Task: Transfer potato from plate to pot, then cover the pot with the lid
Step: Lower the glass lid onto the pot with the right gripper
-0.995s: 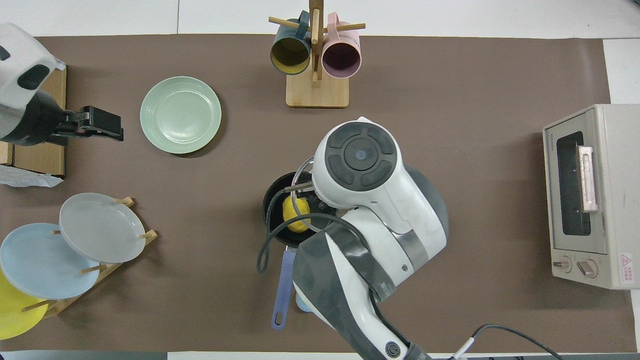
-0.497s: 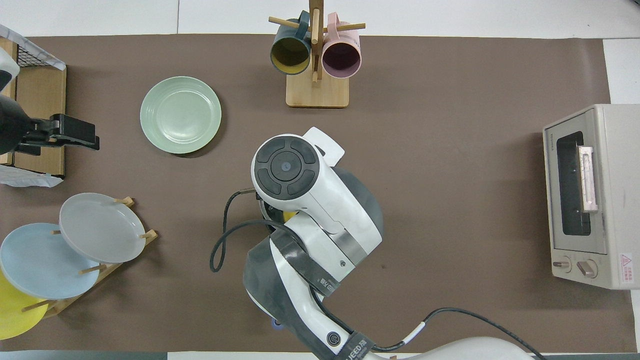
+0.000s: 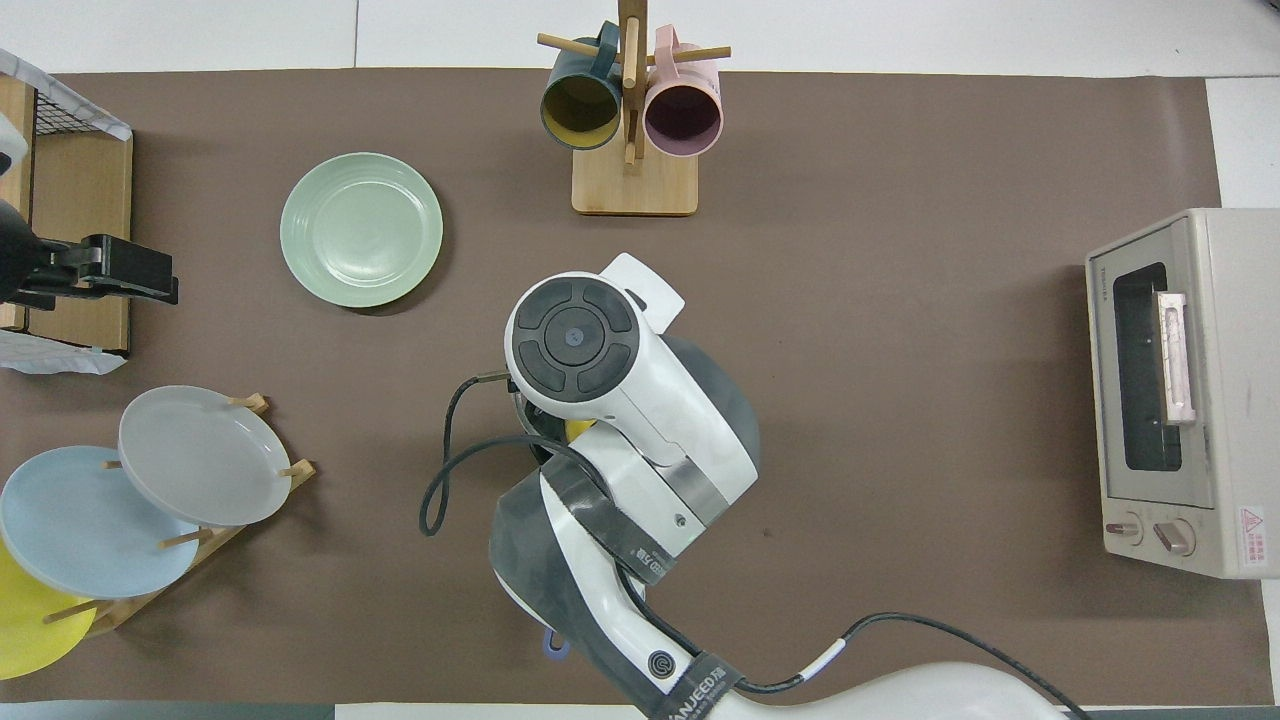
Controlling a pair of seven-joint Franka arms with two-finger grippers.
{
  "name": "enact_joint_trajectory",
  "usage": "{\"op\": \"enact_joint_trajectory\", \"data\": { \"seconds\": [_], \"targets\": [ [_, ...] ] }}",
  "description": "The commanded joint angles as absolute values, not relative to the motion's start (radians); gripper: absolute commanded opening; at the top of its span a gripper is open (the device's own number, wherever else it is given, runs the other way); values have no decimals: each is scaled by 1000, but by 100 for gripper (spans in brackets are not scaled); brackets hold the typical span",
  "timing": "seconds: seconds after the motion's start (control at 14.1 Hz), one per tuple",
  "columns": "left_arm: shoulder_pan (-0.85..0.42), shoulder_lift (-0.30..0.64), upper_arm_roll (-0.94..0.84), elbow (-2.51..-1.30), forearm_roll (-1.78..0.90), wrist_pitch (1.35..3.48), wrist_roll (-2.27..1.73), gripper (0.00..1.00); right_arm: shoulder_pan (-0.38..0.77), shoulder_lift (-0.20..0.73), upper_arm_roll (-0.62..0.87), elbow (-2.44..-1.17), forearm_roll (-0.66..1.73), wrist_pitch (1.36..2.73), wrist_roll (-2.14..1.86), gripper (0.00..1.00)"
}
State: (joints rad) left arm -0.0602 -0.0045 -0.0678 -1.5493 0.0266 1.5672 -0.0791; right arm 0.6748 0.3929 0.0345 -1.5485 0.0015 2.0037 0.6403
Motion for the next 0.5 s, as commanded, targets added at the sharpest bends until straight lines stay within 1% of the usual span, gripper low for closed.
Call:
{"op": "enact_joint_trajectory", "data": {
  "seconds": [0.0, 0.14, 0.43],
  "targets": [
    [-41, -28, -80, -1574, 48, 1557, -46, 100, 675, 377, 38, -1585, -9, 2016, 669, 0],
    [-41, -28, -81, -1574, 48, 1557, -54, 100, 676, 368, 38, -1588, -9, 1971, 672, 0],
    [-57, -25, -83, -1569, 46, 1537, -58, 100, 676, 362, 38, -1609, -3, 1980, 690, 0]
  ]
}}
